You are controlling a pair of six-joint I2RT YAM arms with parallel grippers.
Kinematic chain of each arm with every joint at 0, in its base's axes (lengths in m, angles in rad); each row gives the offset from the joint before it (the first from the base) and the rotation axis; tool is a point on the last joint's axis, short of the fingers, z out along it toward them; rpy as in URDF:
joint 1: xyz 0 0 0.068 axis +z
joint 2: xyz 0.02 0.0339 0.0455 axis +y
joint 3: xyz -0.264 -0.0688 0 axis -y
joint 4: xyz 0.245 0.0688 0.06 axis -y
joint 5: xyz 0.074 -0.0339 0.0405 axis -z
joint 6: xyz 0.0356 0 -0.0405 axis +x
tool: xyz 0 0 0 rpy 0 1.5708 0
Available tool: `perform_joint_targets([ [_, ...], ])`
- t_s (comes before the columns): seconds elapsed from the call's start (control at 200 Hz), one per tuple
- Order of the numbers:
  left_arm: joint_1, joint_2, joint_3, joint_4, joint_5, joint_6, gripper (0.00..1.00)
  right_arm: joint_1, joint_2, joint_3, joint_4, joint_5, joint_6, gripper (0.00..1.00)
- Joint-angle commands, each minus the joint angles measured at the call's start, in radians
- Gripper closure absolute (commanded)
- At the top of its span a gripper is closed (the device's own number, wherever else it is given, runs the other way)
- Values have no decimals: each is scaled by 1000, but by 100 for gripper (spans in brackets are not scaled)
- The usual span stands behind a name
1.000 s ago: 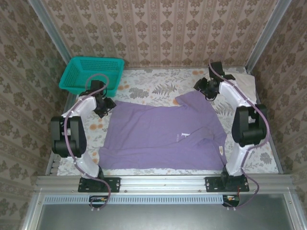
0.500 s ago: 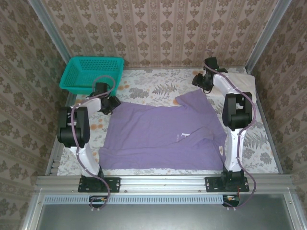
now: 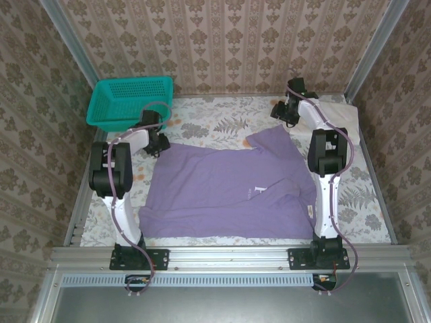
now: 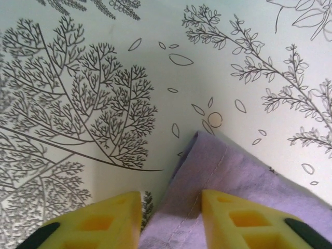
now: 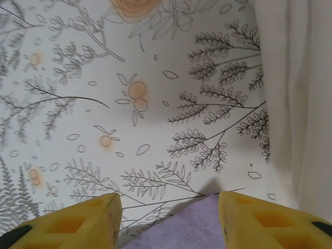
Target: Fold and stack the t-shirts
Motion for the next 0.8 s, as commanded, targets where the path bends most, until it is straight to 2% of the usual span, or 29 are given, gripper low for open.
perform_joint_targets([
  [0.0,-7,41,12,1,-22,42,68,-1,38,50,-121,2,-25,48],
  [0.08,-8,40,8,2,-19,42,72,1,38,37,-134,14,-26,49],
  [0.265,-9,33,-17,34,0,37,89,5,43,27,-153,18,-34,54],
  [0.435,-12,24,-33,63,7,34,100,19,49,26,-162,11,-45,67],
  [0.56,-13,-2,-46,71,5,32,100,26,43,24,-166,2,-39,82],
  [0.795,-20,-123,-116,119,-14,47,100,34,-24,9,-148,-6,-51,97],
])
